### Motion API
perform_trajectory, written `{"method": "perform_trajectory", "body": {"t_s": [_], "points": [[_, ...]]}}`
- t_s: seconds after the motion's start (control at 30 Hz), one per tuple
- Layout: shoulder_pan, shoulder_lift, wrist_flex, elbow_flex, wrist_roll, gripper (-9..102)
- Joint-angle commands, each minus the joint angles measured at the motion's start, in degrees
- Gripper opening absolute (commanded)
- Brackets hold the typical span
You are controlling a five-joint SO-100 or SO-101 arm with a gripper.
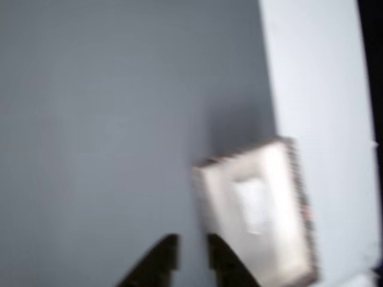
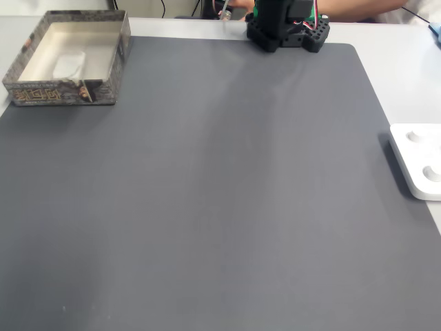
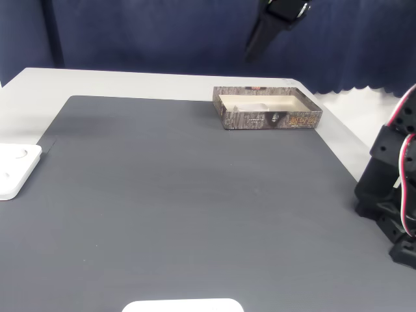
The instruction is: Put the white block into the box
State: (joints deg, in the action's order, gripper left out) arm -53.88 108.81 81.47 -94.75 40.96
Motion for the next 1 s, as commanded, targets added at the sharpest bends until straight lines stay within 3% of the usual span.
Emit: {"method": "perform_trajectory", "body": {"t_s": [0.0, 0.3, 0.57, 0.7, 0.97], "points": [[9.1, 8.8, 0.6, -3.9, -8.7, -2], [30.7, 15.3, -0.4, -16.1, -22.7, -2], [45.1, 23.8, -7.6, -31.8, -33.7, -2], [49.0, 33.8, -14.2, -44.0, -36.3, -2], [48.0, 55.7, -14.6, -59.6, -37.7, -2]]}}
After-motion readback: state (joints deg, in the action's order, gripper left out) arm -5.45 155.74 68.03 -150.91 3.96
